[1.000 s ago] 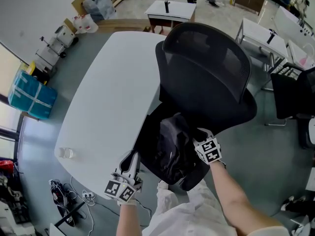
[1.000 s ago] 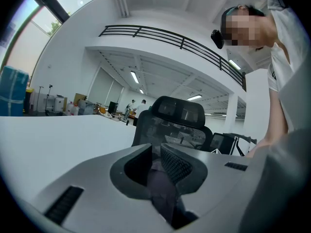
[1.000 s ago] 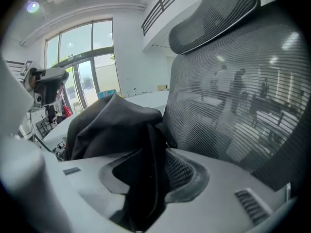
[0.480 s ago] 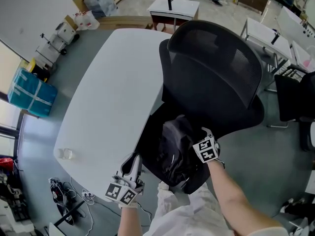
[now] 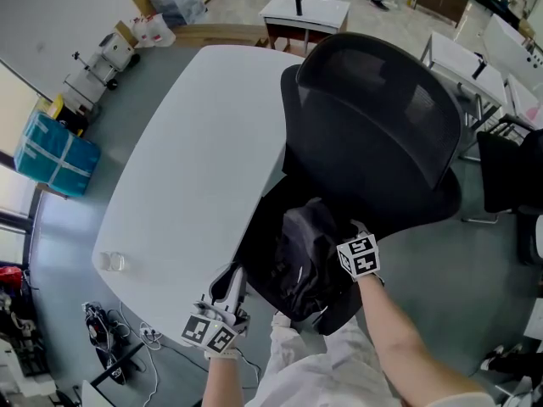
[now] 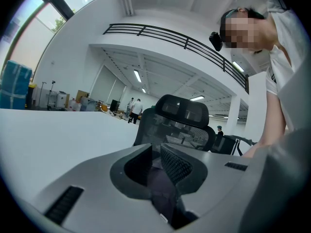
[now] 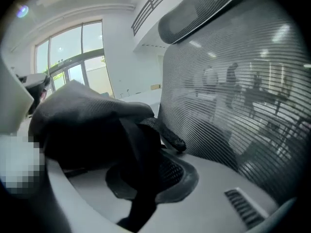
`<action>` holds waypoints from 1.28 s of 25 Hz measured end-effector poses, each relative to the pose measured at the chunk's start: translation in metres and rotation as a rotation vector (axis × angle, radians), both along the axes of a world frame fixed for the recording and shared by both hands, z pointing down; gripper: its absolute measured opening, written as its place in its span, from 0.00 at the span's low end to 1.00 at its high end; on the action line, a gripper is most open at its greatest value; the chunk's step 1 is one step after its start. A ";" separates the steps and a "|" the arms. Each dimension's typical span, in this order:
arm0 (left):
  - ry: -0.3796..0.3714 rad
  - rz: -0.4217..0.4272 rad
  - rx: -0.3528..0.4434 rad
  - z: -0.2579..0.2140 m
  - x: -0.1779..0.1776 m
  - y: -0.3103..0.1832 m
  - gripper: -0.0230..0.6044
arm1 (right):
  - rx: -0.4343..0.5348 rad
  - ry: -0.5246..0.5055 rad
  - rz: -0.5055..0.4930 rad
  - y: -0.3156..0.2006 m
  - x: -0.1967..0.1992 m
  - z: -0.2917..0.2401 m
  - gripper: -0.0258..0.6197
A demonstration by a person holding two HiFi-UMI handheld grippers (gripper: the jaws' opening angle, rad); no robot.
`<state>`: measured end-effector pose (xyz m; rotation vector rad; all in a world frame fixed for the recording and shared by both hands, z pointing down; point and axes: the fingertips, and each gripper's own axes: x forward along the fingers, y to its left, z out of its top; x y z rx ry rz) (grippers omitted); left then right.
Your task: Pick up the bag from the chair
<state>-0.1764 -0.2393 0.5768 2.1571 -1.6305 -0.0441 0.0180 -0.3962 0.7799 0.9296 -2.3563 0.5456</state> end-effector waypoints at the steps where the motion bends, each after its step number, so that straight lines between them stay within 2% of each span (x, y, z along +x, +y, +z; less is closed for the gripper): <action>1: 0.001 0.000 0.002 0.000 0.000 0.000 0.13 | -0.014 -0.025 0.002 0.001 -0.001 -0.003 0.09; 9: 0.009 0.011 0.014 -0.005 0.004 0.001 0.12 | -0.049 -0.281 -0.031 0.027 -0.027 -0.058 0.09; 11: 0.012 0.014 0.018 -0.006 0.006 0.002 0.12 | -0.042 -0.318 -0.049 0.035 -0.035 -0.071 0.09; 23: 0.015 -0.035 0.056 -0.027 -0.010 0.018 0.13 | -0.051 -0.383 -0.173 0.091 -0.057 -0.114 0.09; 32: 0.020 -0.096 0.098 -0.045 -0.033 0.034 0.12 | -0.014 -0.445 -0.137 0.087 -0.055 -0.156 0.09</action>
